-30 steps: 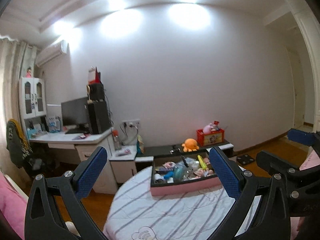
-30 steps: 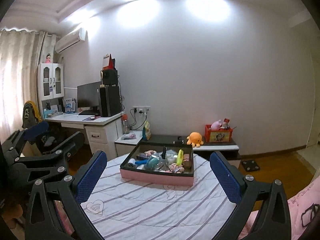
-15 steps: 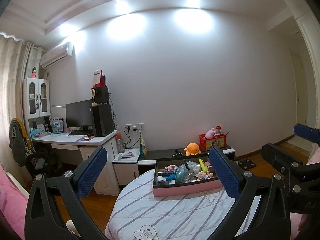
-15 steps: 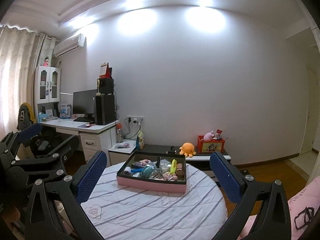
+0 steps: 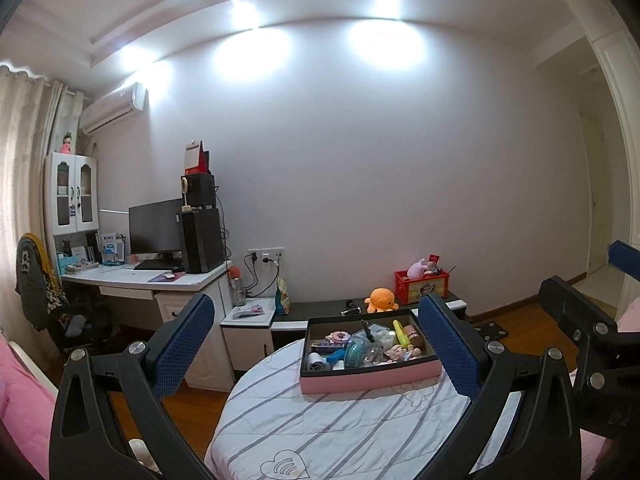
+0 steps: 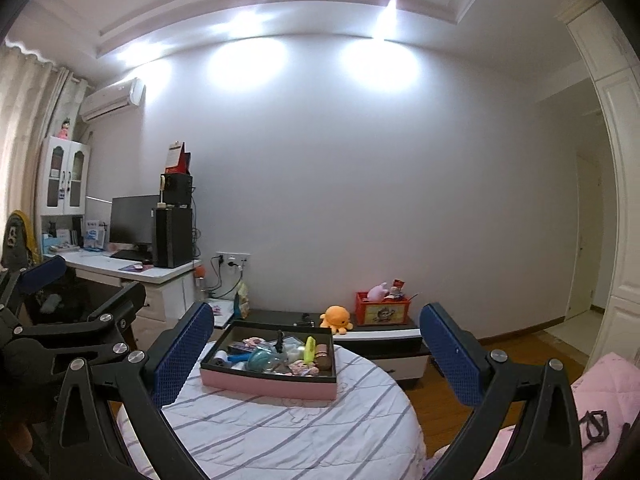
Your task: Organize rigid objects
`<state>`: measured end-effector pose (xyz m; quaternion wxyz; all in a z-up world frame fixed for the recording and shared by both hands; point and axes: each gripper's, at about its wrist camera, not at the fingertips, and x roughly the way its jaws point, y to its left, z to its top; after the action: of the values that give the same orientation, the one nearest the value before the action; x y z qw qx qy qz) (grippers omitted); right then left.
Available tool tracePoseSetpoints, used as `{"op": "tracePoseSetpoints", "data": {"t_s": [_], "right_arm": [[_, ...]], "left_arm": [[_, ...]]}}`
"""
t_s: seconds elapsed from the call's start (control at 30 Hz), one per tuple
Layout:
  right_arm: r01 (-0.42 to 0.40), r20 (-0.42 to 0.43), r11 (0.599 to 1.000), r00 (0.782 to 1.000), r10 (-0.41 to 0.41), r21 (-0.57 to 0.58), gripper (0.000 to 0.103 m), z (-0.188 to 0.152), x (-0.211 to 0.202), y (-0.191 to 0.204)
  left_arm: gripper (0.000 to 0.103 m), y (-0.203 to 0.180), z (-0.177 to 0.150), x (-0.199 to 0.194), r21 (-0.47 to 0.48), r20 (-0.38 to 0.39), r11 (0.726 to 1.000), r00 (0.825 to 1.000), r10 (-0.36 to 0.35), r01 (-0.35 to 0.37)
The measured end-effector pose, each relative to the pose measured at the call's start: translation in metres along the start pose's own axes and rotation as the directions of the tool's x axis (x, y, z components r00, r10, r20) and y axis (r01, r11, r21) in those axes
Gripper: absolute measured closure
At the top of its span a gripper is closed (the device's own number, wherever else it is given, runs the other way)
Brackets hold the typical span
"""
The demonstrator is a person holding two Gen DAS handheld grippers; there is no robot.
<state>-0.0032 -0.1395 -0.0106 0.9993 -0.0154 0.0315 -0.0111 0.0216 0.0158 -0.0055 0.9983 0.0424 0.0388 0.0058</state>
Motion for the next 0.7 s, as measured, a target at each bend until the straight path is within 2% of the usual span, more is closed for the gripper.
{"op": "tracePoseSetpoints", "data": {"t_s": [0.7], "right_arm": [[-0.01,-0.016,1.0,1.0,0.01,0.009,0.0,-0.0025,0.0037,0.0003]], "left_arm": [[0.0,-0.0026,-0.0041,0.0013,0.001,-0.008,1.0,1.0,0.019,-0.019]]}}
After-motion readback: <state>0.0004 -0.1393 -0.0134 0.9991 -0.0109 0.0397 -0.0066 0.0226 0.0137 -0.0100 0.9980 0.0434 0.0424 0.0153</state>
